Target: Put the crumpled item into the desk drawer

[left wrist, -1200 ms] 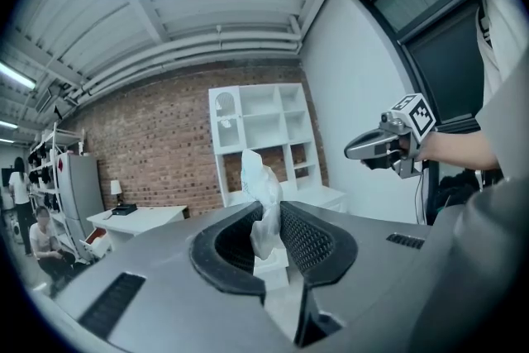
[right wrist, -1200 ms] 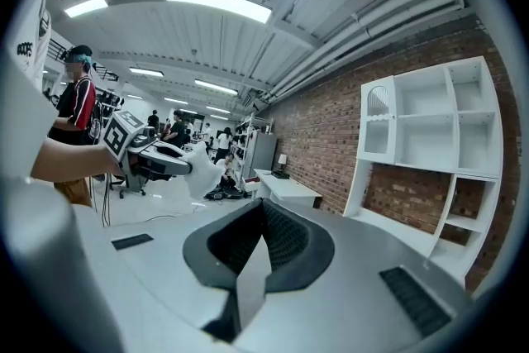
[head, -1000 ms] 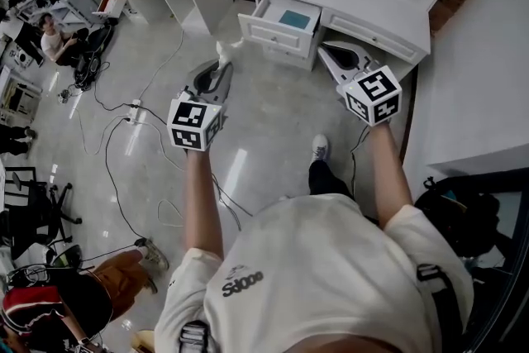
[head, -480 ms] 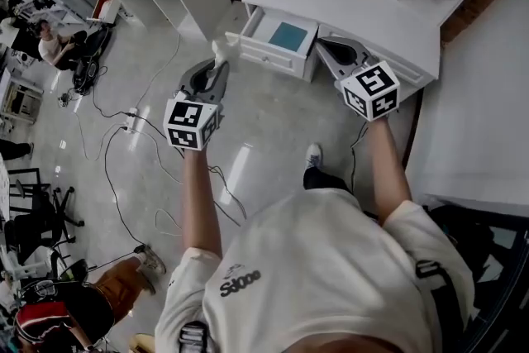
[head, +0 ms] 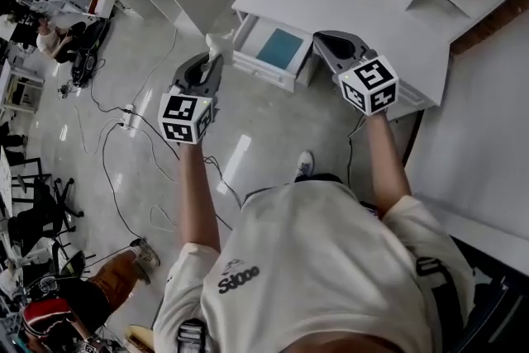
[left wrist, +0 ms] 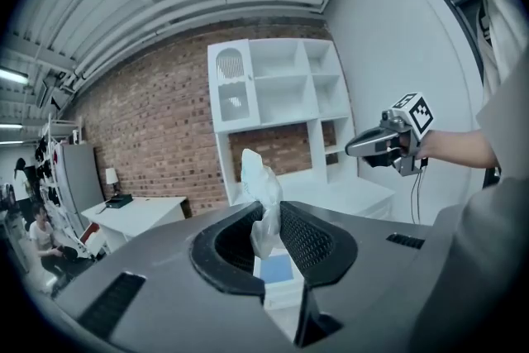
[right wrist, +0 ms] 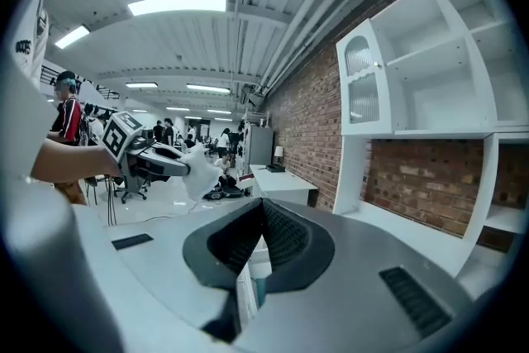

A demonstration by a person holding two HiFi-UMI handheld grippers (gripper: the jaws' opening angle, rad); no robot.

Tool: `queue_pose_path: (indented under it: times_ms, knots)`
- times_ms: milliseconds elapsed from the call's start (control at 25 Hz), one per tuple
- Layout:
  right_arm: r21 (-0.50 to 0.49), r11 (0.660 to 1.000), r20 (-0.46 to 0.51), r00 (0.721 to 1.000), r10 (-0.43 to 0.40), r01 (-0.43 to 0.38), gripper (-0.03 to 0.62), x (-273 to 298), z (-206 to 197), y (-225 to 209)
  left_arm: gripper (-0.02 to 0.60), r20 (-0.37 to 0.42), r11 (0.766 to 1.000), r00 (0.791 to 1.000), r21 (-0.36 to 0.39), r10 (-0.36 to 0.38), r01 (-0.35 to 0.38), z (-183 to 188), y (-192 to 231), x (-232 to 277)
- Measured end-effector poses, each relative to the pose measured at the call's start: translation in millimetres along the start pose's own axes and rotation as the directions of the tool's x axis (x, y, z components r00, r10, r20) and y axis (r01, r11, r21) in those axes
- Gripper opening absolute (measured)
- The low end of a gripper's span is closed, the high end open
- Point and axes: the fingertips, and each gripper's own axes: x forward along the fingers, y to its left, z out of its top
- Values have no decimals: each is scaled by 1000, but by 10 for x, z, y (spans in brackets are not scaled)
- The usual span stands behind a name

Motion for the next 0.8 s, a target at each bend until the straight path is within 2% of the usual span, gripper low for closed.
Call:
queue_pose_path:
  times_ms: [240,440,560,680,800]
  knots:
    - [27,999,3,1000,25,-25,6,299,-144,-524,71,-21,1000,1000,4,5,-5,68,95,629]
    - [124,990,34,997,68,-72,5,608,-190,-681,71,-40,1000,999,-5,-17,17,12,299,971]
    - [128,987,7,995,101,-101,5,866,-192,-713,71,-49,999,998,-11,-42,42,-59,523,1186]
    - [89,993,-27,996,84,-81,6,1153,-165,-761,71,-63,997,995,-17,-81,81,-146,798,1424]
    - [94,995,-26,999,44,-42,5,1452,-139,-896,71,-85,993,990,-11,-115,114,-223,1080,1703]
